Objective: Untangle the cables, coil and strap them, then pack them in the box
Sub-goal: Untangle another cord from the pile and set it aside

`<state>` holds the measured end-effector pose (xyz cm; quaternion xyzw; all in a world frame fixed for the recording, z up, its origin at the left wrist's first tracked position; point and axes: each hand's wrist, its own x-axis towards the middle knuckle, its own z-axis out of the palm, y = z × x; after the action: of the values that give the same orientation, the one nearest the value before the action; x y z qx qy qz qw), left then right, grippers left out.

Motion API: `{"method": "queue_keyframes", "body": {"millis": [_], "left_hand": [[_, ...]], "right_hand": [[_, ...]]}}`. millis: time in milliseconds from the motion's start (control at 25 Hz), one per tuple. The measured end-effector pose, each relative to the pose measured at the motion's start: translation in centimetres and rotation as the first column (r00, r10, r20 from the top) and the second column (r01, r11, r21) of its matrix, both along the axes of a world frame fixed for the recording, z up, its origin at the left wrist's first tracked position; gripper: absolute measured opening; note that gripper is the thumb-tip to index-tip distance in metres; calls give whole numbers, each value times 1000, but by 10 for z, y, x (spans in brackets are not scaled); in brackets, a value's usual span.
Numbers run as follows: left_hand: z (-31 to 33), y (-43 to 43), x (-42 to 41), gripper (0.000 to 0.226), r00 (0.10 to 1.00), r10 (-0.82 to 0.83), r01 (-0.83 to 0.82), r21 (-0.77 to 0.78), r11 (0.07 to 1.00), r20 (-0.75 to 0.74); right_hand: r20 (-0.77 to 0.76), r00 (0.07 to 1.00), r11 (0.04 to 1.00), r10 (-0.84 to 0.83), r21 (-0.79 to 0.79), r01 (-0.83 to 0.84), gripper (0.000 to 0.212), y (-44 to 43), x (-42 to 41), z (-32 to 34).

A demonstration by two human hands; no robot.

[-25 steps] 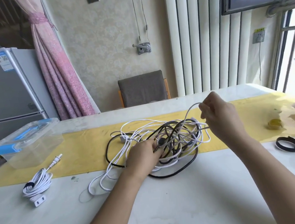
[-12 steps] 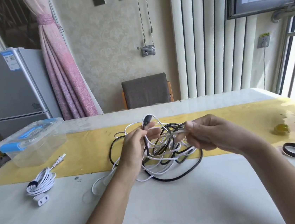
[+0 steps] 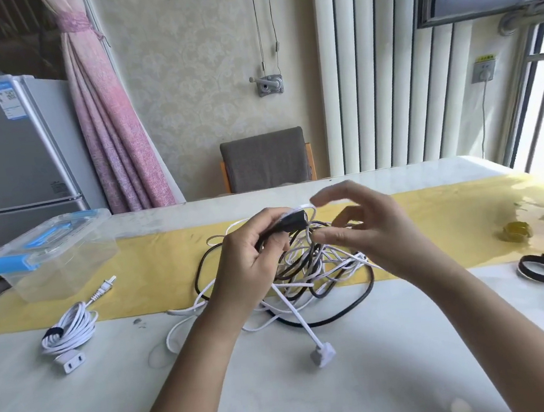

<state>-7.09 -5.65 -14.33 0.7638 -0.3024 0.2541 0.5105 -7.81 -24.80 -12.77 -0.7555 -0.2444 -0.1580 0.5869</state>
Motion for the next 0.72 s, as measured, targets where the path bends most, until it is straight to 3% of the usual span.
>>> {"method": "queue_keyframes", "body": {"millis": [120, 200, 280, 360, 440, 480, 520, 560, 640, 720], "left_hand": [[-3, 0, 1, 20, 1000, 8, -8, 17, 1000, 8], [-1, 7, 4, 15, 997, 64, -65, -18, 998, -37], [0, 15, 12, 26, 987, 113, -124, -89, 988, -117], [-2, 23, 22, 28, 937, 196, -251, -169, 953, -289], [-10, 28, 32, 29, 800, 411, -457, -1, 889, -437], [-16, 30, 34, 32, 725, 549, -520, 192, 832, -417], [-21, 29, 33, 39, 705, 628, -518, 365, 773, -329], [-23, 25, 30, 44, 759, 616, -485, 449, 750, -208], [-21, 10, 19, 42, 922, 380, -311, 442, 841, -76], [-20, -11, 3, 24, 972, 107, -12, 409, 913, -209]], "right_hand": [[-102, 988, 981, 120, -144, -134, 38, 0, -1, -4], [-121, 980, 983, 161, 108, -148, 42, -9, 2, 2], [-126, 970, 867, 207, 484, -122, 35, -26, 7, 9], [-129, 976, 778, 174, 625, -56, 32, -39, 12, 12], [-146, 980, 763, 133, 647, -7, 32, -44, 17, 8], [-149, 981, 764, 121, 645, 4, 33, -45, 18, 7], [-140, 984, 776, 111, 630, 2, 34, -44, 17, 6], [-123, 987, 794, 104, 607, -8, 34, -43, 15, 6], [-77, 994, 846, 77, 533, -24, 32, -44, 12, 8], [-26, 998, 888, 55, 459, -37, 22, -46, 9, 11]]}}
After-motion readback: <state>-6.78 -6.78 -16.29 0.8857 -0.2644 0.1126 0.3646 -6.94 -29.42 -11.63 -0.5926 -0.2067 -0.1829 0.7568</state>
